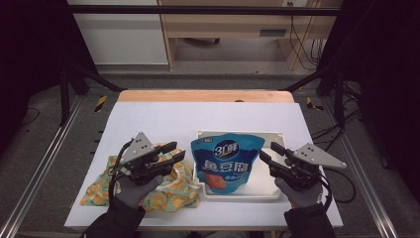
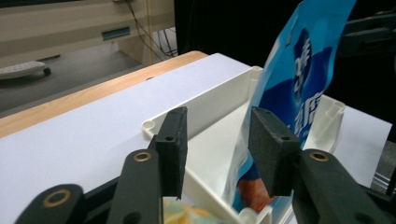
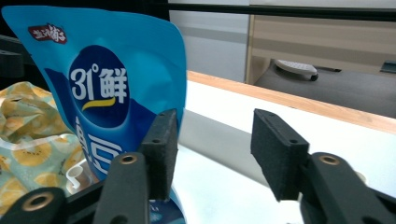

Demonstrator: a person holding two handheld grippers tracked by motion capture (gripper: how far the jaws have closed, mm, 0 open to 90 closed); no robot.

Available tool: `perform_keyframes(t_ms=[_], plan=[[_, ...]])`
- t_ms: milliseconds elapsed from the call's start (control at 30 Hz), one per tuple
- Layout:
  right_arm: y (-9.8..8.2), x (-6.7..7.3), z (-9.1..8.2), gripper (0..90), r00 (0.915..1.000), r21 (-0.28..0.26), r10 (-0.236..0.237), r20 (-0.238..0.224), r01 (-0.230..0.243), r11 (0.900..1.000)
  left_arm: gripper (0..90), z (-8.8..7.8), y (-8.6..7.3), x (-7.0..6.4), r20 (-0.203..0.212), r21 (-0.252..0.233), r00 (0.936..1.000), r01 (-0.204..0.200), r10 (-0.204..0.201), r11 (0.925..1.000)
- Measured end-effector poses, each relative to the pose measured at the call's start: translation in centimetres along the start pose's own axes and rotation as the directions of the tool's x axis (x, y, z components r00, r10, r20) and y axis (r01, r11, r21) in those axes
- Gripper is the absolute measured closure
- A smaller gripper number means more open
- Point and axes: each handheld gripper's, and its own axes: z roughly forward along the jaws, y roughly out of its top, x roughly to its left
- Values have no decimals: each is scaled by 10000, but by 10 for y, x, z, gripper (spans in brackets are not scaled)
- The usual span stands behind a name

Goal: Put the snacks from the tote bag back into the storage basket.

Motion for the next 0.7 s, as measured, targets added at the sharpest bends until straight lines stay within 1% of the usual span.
perform_keyframes(t_ms=[33,100,200,233,267,300,333,367,400,467,500,533,567,600,633,667,700], plan=[[-1,-1,-2,474,10000,-12,2,42,-2,10000,556,-3,-2,3,-119,15,9999,6,-6,10000],[-3,-3,-4,443,9999,-59,63,88,-62,10000,531,-9,-7,8,-215,28,9997,140,-139,9999],[-6,-6,-7,408,9998,-37,34,214,-34,10000,496,-16,-15,15,-547,112,9984,116,-110,9999],[-6,-6,-7,408,9998,-37,34,214,-34,10000,487,-16,-15,15,-547,112,9984,116,-110,9999],[-9,-8,-9,374,9995,3,38,299,-38,10000,477,-21,-21,20,-769,164,9969,196,-183,9997],[-9,-8,-9,374,9995,3,38,299,-38,10000,467,-21,-21,20,-769,164,9969,196,-183,9997],[-11,-11,-10,350,9991,16,77,411,-78,10000,460,-26,-25,24,-901,157,9955,317,-301,9994],[-12,-12,-10,337,9989,31,102,456,-103,9999,453,-26,-25,24,-901,157,9955,317,-301,9994],[-14,-14,-11,322,9983,51,110,570,-113,9999,444,-31,-31,29,-1055,197,9937,390,-367,9990],[-18,-17,-12,301,9971,127,108,748,-117,9999,425,-36,-37,33,-1242,277,9918,346,-309,9990],[-18,-17,-12,301,9971,127,108,748,-117,9999,417,-36,-37,33,-1242,277,9918,346,-309,9990],[-21,-20,-13,278,9955,205,144,936,-164,9997,409,-41,-43,37,-1432,295,9890,415,-368,9987],[-23,-22,-13,262,9947,226,178,1009,-201,9995,400,-41,-43,37,-1432,295,9890,415,-368,9987],[-25,-24,-13,242,9933,246,229,1129,-258,9994,388,-45,-48,42,-1652,294,9853,483,-428,9984],[-25,-24,-13,242,9933,246,229,1129,-258,9994,375,-45,-48,42,-1652,294,9853,483,-428,9984],[-29,-28,-13,209,9903,293,342,1344,-385,9988,360,-48,-53,45,-1817,273,9825,475,-417,9985],[-31,-30,-13,196,9887,334,367,1456,-419,9986,349,-50,-55,47,-1889,272,9811,468,-408,9985]])
